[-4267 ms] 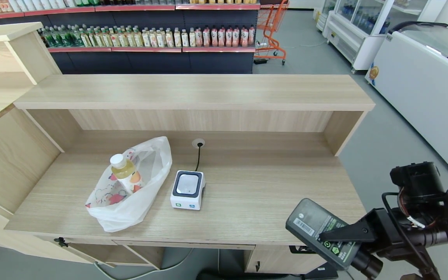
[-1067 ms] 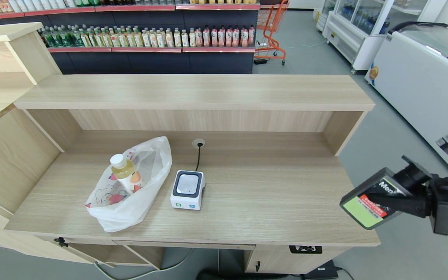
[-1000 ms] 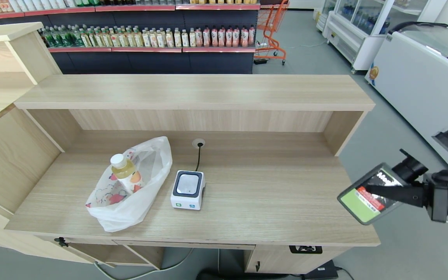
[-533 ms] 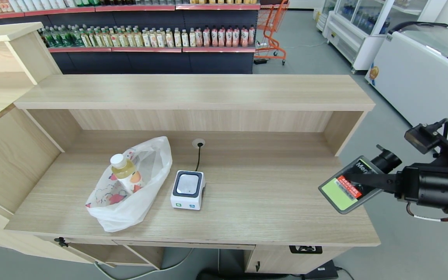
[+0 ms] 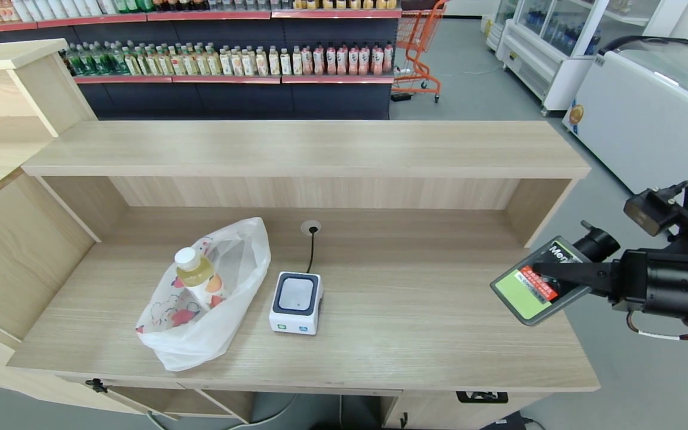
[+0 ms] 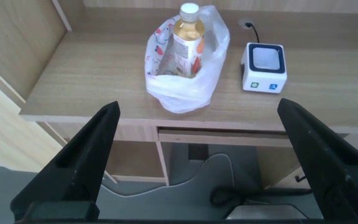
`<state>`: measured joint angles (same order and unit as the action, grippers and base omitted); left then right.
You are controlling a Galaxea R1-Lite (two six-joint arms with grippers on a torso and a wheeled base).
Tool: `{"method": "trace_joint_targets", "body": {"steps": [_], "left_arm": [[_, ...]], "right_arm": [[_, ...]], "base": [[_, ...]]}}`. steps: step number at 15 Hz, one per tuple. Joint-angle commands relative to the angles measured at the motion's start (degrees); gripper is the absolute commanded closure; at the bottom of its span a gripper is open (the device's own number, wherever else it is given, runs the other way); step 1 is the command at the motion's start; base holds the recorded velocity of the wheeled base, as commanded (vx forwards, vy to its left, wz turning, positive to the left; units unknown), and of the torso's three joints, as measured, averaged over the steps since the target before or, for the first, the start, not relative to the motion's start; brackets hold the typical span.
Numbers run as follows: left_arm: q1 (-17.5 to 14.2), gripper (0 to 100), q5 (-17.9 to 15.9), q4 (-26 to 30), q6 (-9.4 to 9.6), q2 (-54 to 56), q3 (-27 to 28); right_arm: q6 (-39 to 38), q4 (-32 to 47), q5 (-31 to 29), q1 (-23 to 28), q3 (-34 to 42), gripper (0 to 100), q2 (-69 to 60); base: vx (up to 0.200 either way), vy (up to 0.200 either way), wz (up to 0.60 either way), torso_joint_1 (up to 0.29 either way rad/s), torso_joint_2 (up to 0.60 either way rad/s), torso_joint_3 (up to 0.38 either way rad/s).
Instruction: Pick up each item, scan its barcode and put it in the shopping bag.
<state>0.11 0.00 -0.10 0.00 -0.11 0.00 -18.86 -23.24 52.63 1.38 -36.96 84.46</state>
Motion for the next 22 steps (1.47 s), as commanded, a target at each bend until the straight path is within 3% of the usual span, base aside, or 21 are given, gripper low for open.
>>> {"method": "trace_joint_targets", "body": {"steps": [1, 4, 7, 17, 19, 22], "left_arm": [[-0.02, 0, 0.0, 0.01, -0.18, 0.02, 0.0], [-0.02, 0, 0.0, 0.01, -0.09, 0.02, 0.0], [-0.02, 0, 0.0, 0.01, -0.09, 0.02, 0.0], [-0.02, 0, 0.0, 0.01, -0.18, 0.02, 0.0], [-0.02, 0, 0.0, 0.01, 0.18, 0.02, 0.0], [-0.02, 0, 0.0, 0.01, 0.18, 0.02, 0.0]], "right_arm": [[-0.3, 0.03, 0.02, 0.03, -0.04, 100, -0.96], [-0.3, 0.03, 0.02, 0.03, 0.05, 100, -1.22], [-0.3, 0.56, 0.2, -0.67, 1.19, 100, -2.98], [0.14, 0.56, -0.33, -5.6, 3.12, 100, 0.18], [2.95, 0.47, -1.3, -6.65, 2.6, 100, 4.05], [12.97, 0.12, -4.37, -7.27, 2.07, 100, 11.7]], "base": [[0.2, 0.2, 0.0, 0.027, 0.01, 0.002], [0.2, 0.2, 0.0, 0.007, 0.01, 0.002], [0.0, 0.0, 0.0, 0.0, 0.0, 0.0], [0.0, 0.2, 0.0, 0.0, 0.0, 0.001], [0.0, 0.1, 0.0, 0.001, 0.0, 0.001], [0.0, 0.0, 0.0, 0.0, 0.0, 0.0]]}}
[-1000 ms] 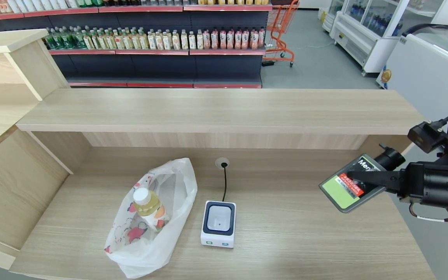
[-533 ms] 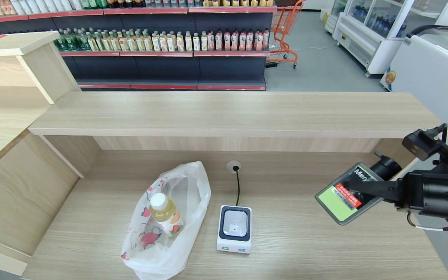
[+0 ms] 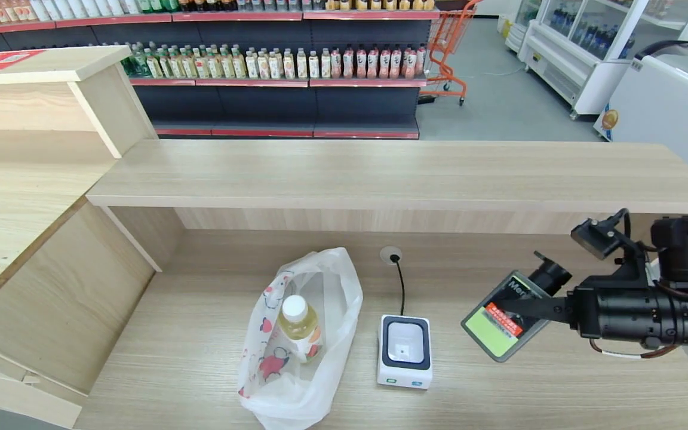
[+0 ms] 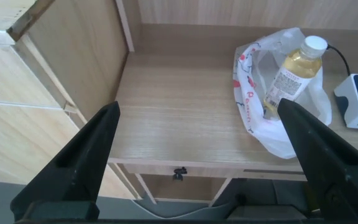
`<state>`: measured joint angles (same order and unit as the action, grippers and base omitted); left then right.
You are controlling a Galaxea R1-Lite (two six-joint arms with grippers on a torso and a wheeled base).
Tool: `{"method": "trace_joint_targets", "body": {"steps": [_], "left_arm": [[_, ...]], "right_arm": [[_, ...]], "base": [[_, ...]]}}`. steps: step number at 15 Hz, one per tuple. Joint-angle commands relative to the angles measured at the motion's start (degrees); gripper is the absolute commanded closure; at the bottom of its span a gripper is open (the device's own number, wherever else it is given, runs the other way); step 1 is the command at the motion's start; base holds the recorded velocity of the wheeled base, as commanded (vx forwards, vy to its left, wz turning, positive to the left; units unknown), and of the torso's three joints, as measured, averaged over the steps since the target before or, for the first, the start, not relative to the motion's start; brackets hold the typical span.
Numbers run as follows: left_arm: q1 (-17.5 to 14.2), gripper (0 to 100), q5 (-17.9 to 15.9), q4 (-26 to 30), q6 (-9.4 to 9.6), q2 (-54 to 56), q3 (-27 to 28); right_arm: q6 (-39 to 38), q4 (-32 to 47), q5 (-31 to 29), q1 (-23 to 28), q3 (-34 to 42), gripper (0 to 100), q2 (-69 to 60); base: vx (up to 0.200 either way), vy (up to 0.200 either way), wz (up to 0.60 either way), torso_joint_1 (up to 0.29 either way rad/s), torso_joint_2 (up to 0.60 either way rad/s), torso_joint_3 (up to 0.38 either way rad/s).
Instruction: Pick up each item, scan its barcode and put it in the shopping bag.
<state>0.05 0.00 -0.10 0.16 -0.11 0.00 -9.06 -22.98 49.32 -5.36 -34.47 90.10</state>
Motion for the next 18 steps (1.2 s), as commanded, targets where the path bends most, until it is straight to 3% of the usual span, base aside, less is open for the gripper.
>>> {"method": "trace_joint_targets", "body": {"steps": [1, 3, 5, 11, 15, 18], "left_arm": [[0.04, 0, 0.0, 0.01, 0.02, 0.02, 0.0], [0.04, 0, 0.0, 0.01, 0.02, 0.02, 0.0], [0.04, 0, 0.0, 0.01, 0.02, 0.02, 0.0], [0.04, 0, 0.0, 0.01, 0.11, 0.02, 0.0], [0.04, 0, 0.0, 0.01, 0.11, 0.02, 0.0], [0.04, 0, 0.0, 0.01, 0.11, 0.02, 0.0]], "right_arm": [[4.75, -0.14, -1.16, -0.52, -0.42, 100, 7.28], [12.66, -0.22, -1.16, -0.61, -1.12, 100, 13.61], [15.91, -0.22, -1.16, -0.96, -2.53, 100, 17.13], [16.0, -0.66, -1.16, -5.45, -7.8, 100, 22.22], [15.47, -10.16, -1.25, -8.08, -8.15, 100, 27.41], [15.56, -13.06, -1.25, -9.67, -10.0, 100, 30.57]], "base": [[0.0, 0.0, 0.0, 0.0, 0.0, 0.0], [0.0, 0.0, 0.0, 0.0, 0.0, 0.0], [0.0, 0.0, 0.0, 0.0, 0.0, 0.0], [0.0, 0.0, 0.0, 0.0, 0.0, 0.0], [0.0, 0.0, 0.0, 0.0, 0.0, 0.0], [0.0, 0.0, 0.0, 0.0, 0.0, 0.0]]}}
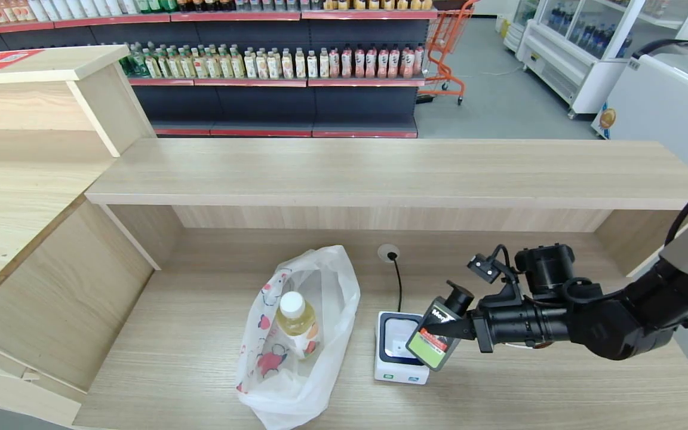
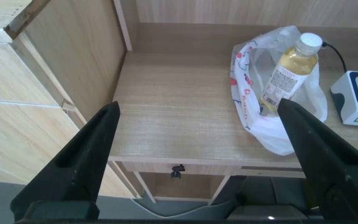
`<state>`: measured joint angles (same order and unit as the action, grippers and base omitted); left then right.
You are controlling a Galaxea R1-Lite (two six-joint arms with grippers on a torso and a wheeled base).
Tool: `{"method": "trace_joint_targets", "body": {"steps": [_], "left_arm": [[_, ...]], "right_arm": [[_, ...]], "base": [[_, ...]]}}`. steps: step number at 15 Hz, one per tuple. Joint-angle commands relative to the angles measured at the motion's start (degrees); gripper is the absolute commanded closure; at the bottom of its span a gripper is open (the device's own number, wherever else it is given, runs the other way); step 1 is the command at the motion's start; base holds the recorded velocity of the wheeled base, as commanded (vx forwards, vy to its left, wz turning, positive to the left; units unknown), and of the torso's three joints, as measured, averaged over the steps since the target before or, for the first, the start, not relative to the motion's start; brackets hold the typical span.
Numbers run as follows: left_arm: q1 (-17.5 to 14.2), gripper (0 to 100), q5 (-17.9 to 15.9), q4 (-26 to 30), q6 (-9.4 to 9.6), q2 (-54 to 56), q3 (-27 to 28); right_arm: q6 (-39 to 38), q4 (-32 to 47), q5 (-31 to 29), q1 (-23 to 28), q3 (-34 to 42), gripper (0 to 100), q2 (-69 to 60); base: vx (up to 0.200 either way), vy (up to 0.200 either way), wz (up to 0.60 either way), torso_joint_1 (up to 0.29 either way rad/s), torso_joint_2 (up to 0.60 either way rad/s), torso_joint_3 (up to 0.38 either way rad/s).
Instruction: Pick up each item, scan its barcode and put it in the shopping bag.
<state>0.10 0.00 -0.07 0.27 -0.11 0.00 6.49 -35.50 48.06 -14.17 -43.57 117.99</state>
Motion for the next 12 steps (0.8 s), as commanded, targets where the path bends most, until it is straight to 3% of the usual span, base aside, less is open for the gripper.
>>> {"method": "trace_joint_targets", "body": {"steps": [1, 12], "left_arm": [[-0.01, 0, 0.0, -0.01, 0.0, 0.02, 0.0], [-0.01, 0, 0.0, -0.01, -0.09, 0.02, 0.0]], "right_arm": [[0.02, -1.24, 0.02, -1.3, -1.61, 100, 3.65], [-2.53, -8.53, -4.29, -5.26, -6.35, 100, 9.54]], "base": [[0.0, 0.0, 0.0, 0.0, 0.0, 0.0], [0.0, 0.0, 0.0, 0.0, 0.0, 0.0]]}}
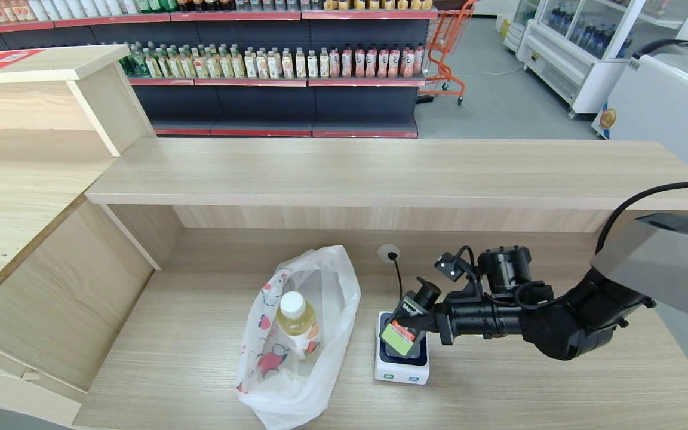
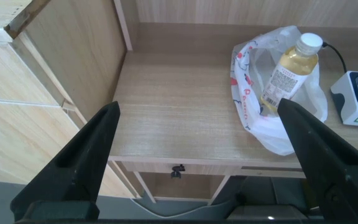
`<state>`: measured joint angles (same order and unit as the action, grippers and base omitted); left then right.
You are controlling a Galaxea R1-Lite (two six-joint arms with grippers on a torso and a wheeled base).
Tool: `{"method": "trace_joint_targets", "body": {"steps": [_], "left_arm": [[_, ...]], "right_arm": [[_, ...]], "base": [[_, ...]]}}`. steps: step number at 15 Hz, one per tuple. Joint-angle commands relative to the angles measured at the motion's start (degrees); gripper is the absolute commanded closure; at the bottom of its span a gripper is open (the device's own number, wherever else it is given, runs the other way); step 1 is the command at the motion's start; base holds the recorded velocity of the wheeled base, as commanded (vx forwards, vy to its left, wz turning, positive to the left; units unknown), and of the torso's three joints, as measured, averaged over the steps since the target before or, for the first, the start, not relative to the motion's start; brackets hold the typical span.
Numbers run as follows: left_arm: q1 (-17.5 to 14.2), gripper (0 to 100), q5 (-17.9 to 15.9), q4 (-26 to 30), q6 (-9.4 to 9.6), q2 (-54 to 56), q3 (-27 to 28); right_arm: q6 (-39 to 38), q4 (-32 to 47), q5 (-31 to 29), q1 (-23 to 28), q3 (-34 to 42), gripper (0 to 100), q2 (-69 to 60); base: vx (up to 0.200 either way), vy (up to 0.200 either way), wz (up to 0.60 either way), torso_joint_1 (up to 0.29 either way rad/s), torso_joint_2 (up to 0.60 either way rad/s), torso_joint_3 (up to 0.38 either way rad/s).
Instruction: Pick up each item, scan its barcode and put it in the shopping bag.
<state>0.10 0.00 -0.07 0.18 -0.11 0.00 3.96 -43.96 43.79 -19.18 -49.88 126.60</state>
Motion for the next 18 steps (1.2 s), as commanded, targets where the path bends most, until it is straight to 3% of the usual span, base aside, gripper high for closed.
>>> {"method": "trace_joint_targets", "body": {"steps": [1, 7, 11, 14, 18], "left_arm": [[-0.01, 0, 0.0, -0.01, -0.01, 0.02, 0.0], [-0.01, 0, 0.0, -0.01, -0.01, 0.02, 0.0], [-0.01, 0, 0.0, -0.01, 0.08, -0.07, 0.0], [-0.01, 0, 0.0, -0.01, -0.01, 0.02, 0.0], [-0.01, 0, 0.0, -0.01, -0.09, 0.02, 0.0]], "right_arm": [[-0.01, -0.07, -0.37, -0.25, -0.04, 100, 0.93], [-0.45, -0.25, -1.07, -0.25, -0.13, 100, 0.14], [-15.48, -0.86, -1.16, 1.42, -1.27, 100, -11.55], [-15.56, -0.6, -1.16, 5.2, 1.02, 100, -21.66], [-13.28, -0.25, -1.07, 6.43, 4.44, 100, -26.84]], "base": [[0.0, 0.0, 0.0, 0.0, 0.0, 0.0], [0.0, 0.0, 0.0, 0.0, 0.0, 0.0], [0.0, 0.0, 0.0, 0.0, 0.0, 0.0], [0.0, 0.0, 0.0, 0.0, 0.0, 0.0], [0.0, 0.2, 0.0, -0.001, 0.0, 0.008]]}}
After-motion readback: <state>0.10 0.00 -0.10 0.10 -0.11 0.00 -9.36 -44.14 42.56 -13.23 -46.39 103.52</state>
